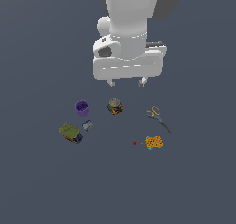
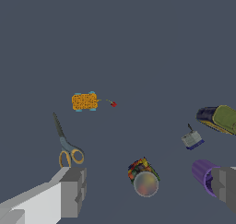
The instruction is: Pick up a designated object from a clutter of objects.
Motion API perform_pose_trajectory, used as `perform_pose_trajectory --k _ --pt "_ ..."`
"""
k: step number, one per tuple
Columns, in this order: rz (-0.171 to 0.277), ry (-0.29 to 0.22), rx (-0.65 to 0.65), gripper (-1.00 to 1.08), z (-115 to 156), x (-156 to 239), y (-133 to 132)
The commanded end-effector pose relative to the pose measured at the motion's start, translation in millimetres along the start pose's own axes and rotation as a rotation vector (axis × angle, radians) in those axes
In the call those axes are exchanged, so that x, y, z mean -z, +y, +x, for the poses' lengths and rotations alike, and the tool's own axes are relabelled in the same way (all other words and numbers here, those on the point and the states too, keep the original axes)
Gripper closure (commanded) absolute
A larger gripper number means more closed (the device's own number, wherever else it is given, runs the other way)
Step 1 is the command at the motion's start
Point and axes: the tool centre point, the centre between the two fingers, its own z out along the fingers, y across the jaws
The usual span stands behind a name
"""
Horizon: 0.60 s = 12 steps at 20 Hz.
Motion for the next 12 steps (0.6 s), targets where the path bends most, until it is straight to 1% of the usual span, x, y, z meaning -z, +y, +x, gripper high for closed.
perform_pose_trajectory --k 1,7,12 --pt "-0.003 -0.003 0.024 -0.92 -3.2 -10.5 3.0" --pt "-0.011 -0.012 0.113 -0.92 -17.0 -47.2 13.2" --pt "-0.019 -0.023 0.22 -0.92 -37.6 -87.9 24.2"
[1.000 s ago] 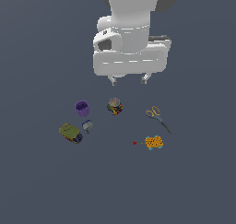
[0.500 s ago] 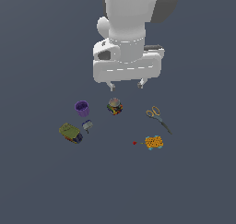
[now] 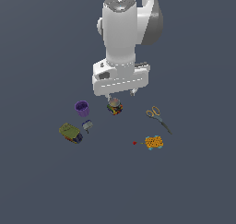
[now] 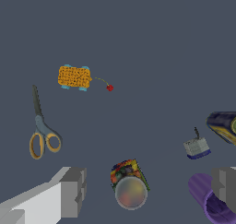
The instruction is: Pick up a designated object from a clutter of objects.
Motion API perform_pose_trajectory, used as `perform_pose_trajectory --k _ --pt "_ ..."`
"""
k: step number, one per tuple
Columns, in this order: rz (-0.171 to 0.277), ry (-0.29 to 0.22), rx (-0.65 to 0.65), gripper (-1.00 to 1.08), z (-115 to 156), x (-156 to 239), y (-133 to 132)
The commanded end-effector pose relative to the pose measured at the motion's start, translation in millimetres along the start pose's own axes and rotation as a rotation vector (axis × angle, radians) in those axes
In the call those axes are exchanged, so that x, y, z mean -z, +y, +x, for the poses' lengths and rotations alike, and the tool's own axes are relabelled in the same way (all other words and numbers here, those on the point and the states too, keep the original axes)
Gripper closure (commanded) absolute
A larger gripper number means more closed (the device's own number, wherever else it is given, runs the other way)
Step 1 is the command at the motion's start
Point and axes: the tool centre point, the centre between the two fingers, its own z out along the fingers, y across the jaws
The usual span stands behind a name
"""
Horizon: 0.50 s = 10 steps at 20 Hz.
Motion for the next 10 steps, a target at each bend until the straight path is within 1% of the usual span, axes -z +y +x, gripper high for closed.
perform_pose_trajectory --k 1,10 --pt "-0.004 -0.006 0.057 -0.92 -12.4 -21.4 2.9" --pt "-0.011 -0.03 0.266 -0.92 -66.3 -90.9 8.3"
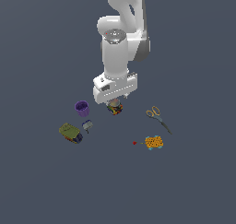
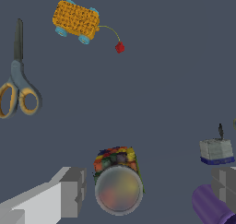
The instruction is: Pick up a designated object from a clutter of objects.
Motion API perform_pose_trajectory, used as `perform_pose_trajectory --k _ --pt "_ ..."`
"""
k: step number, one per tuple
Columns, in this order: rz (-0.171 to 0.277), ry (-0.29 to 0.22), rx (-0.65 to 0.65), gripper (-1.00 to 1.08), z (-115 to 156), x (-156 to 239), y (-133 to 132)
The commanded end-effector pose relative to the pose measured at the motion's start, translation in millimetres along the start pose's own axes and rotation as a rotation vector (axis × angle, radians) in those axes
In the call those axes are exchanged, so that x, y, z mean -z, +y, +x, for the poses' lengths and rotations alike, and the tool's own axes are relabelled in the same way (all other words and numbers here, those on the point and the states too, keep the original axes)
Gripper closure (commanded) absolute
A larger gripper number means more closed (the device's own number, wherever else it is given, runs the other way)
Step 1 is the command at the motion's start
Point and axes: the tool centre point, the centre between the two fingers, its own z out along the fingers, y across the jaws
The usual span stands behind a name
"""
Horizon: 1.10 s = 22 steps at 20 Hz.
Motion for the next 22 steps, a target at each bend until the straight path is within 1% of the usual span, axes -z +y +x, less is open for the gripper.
perform_pose_trajectory --k 1,6,11,16,22 --pt "-0.001 -0.006 0.057 -0.92 -15.1 -17.4 -3.3" --pt "-0.001 -0.015 0.146 -0.92 -40.1 -42.4 -10.1" --pt "0.0 -0.021 0.204 -0.92 -57.2 -57.4 -15.5" --pt "0.001 -0.023 0.231 -0.92 -65.4 -64.2 -18.3" --pt "0.001 -0.024 0.23 -0.92 -65.6 -66.0 -18.2"
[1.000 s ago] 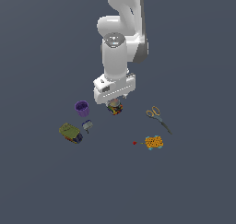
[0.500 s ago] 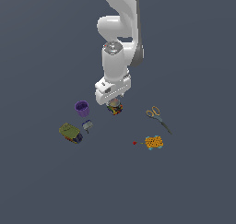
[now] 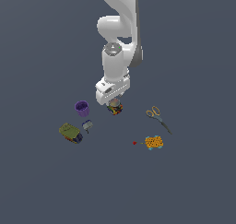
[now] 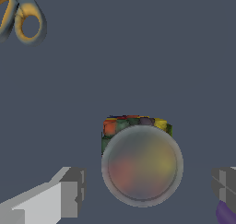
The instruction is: Pick up a designated object from a clutter of objects.
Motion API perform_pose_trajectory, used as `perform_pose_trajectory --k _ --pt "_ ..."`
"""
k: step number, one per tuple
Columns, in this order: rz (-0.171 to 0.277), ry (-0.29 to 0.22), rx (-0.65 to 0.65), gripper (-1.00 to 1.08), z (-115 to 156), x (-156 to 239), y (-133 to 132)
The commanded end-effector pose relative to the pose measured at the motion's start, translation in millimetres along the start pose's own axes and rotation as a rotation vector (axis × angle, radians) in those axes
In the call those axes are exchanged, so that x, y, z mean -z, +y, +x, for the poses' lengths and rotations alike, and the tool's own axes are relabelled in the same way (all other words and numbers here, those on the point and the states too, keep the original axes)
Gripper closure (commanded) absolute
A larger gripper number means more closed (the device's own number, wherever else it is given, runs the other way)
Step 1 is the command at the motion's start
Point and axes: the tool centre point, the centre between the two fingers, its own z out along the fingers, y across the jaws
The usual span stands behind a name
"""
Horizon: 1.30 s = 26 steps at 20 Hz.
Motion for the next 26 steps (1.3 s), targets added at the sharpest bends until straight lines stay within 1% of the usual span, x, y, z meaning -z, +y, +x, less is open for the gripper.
perform_pose_trajectory --k 1,13,21,22,26 --pt "0.0 0.0 0.0 -0.92 -0.3 -2.6 -0.1" --pt "0.0 0.0 0.003 -0.92 -1.5 -43.0 -0.9" --pt "0.0 0.0 0.004 -0.92 -0.8 -49.9 -0.6" --pt "0.0 0.0 0.004 1.08 -0.8 -49.9 -0.6" --pt "0.0 0.0 0.004 1.08 -0.8 -49.9 -0.6"
